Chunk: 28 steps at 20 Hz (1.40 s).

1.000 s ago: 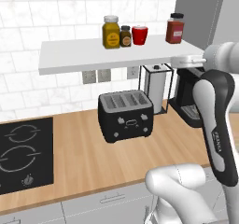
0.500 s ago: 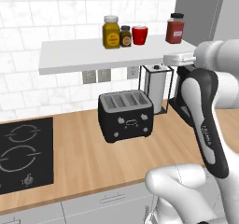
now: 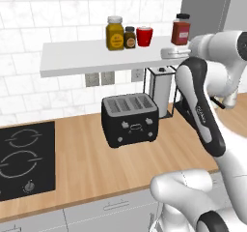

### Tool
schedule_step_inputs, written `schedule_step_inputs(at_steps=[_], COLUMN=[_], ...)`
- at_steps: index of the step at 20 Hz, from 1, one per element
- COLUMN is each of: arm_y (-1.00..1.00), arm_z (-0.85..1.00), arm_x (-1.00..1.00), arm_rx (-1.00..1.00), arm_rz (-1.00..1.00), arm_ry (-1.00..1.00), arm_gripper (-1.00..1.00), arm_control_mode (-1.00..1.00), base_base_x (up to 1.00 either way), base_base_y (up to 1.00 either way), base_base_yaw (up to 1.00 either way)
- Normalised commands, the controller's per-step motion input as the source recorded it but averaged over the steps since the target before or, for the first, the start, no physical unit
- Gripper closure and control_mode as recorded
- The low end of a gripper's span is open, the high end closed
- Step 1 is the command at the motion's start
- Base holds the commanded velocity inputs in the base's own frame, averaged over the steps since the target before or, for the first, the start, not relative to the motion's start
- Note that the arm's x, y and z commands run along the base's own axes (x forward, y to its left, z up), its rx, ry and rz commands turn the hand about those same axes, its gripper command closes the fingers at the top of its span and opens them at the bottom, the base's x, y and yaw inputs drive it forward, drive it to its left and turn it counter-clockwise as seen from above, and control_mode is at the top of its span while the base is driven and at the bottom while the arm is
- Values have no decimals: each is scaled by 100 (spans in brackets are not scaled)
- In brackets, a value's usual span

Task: Gather all objects into one cabinet and sort the glasses and bowls to opposite sides.

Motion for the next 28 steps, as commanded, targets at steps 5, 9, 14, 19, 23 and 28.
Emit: schedule_step_inputs(at_steps=[5, 9, 14, 19, 23, 28], arm_y=[-7, -6, -14, -6, 0, 0], arm_z=[-2, -1, 0, 0, 0, -6], arm_x=[55, 52, 40, 26, 25, 41], arm_rx=[0, 0, 0, 0, 0, 0], arm_rz=[0, 0, 0, 0, 0, 0], arm_ry=[3, 2, 3, 6, 4, 2], arm_gripper=[-100, -100, -100, -100, -100, -100], arm_control_mode=[-100, -100, -100, -100, -100, -100], base_base_x=[0, 0, 0, 0, 0, 0], base_base_y=[0, 0, 0, 0, 0, 0], base_base_yaw=[0, 0, 0, 0, 0, 0])
